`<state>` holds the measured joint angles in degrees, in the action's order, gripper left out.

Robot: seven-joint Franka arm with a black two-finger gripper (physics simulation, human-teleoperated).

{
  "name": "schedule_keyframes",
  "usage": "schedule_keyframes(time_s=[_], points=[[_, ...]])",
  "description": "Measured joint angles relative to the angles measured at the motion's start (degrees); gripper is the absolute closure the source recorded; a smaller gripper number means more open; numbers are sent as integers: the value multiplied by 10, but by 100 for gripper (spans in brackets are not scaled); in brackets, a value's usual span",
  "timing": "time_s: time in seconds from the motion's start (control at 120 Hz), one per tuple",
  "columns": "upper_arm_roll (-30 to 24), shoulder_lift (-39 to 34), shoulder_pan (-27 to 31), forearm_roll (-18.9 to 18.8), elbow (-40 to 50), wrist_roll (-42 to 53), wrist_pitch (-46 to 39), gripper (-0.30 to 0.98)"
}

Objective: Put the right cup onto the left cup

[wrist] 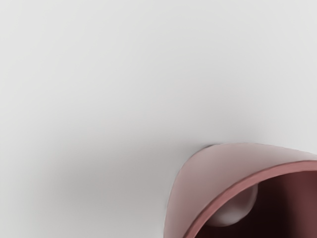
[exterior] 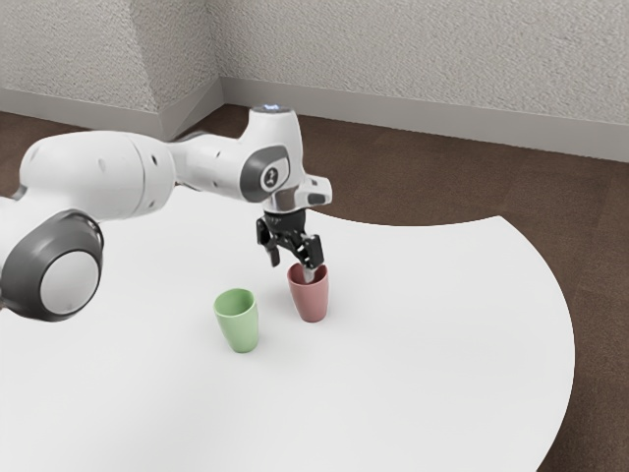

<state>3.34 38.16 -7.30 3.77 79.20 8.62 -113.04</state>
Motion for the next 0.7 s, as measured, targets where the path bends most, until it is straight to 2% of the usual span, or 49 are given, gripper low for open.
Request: schedule_keyframes(time_s=[0.075, 0.217, 0.333, 0.483, 0.7], points=[[0, 2, 0, 3, 5, 0, -8, 4], [0, 1, -1, 6, 6, 0, -18, 41], [-1, 1, -1, 7, 6, -1, -23, 60], [-3, 1, -1, 7, 6, -1, -26, 71], [-3, 0, -5, 6, 6, -3, -28, 76]])
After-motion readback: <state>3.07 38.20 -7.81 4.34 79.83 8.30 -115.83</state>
